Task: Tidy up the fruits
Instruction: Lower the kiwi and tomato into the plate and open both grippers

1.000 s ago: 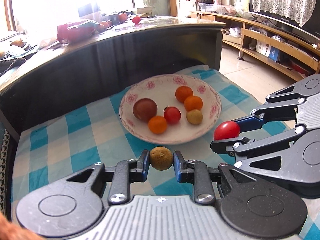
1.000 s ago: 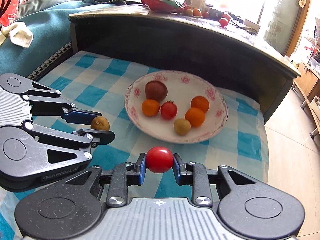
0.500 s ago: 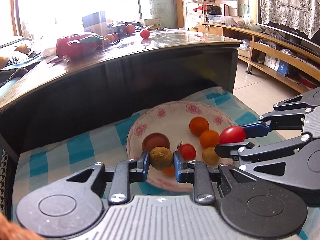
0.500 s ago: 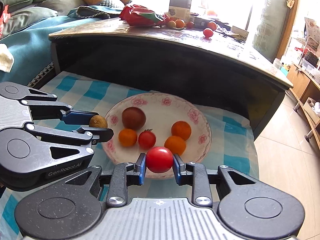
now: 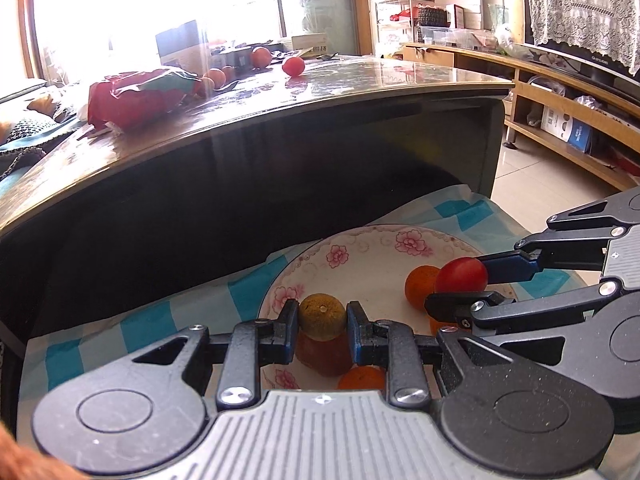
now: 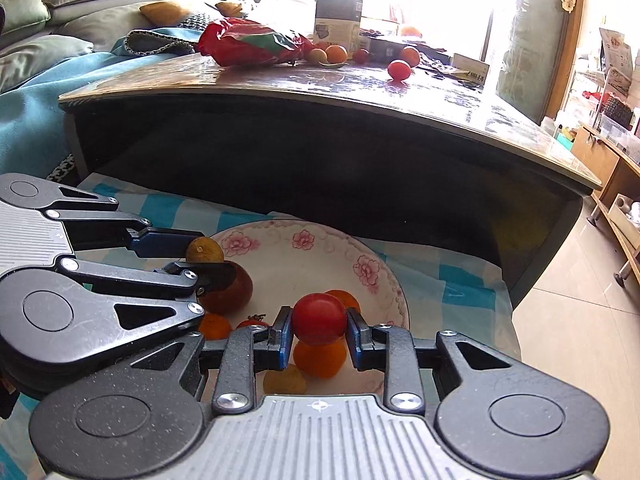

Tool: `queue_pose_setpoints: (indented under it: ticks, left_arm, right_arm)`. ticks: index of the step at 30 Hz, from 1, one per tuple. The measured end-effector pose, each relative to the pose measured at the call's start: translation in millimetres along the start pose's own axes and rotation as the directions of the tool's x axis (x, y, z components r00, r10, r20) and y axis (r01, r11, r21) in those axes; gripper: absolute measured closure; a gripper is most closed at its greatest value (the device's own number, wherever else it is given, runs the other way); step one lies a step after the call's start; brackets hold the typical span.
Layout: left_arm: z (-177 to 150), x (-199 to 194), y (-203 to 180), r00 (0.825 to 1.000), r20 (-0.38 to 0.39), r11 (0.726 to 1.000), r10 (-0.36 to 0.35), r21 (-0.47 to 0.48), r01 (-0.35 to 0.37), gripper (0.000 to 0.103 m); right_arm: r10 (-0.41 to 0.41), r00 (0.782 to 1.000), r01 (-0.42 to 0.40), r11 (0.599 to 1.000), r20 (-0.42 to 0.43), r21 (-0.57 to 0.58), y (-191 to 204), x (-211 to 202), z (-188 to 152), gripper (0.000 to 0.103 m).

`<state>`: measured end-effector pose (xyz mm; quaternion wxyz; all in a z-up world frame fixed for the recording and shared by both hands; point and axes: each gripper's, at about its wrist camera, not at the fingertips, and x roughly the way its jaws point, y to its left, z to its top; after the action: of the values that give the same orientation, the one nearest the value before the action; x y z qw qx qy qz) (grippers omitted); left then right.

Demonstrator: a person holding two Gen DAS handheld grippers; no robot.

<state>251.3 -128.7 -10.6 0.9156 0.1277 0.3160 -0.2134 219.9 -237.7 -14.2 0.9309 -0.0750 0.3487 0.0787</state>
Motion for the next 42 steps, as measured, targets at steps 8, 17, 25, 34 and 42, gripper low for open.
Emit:
queue_pose_setpoints:
  ticks: [8, 17, 25, 34, 42]
  left_arm:
    - [4.6, 11.9, -2.1, 1.0, 0.008, 1.0, 0.011, 0.025, -0.011, 0.068]
    - [5.5, 21.4, -0.2, 1.0, 0.002, 1.0, 0.011, 0.02, -0.011, 0.069]
    - [6.0, 27.7, -1.1, 1.0, -0.002, 1.0, 0.002, 0.019, -0.002, 0.068]
    - [10.5, 25.7, -2.9, 1.0, 0.006, 1.0, 0.002, 0.018, -0.003, 0.068]
    - [12.5, 22.4, -2.2, 1.0, 0.014, 1.0, 0.01, 0.014, -0.01, 0.067]
  right_arm:
    - [0.009, 1.0, -0.009, 1.0, 0.001, 0.012, -3.2, 11.6, -0.6, 0.081]
    - [0.002, 1.0, -0.002, 1.0, 0.019, 0.008, -5.1, 16.6, -2.6, 0.08]
    - [0.0, 1.0, 0.0, 1.0, 0.023, 0.009, -6.2, 19.0, -4.3, 0.078]
    - [0.007, 0.999, -0.008, 1.0, 0.036, 0.03, -10.8, 15.0, -4.8, 0.077]
    - [0.02, 0.999, -0.022, 0.998, 0.043, 0.053, -16.2, 11.1, -5.1, 0.076]
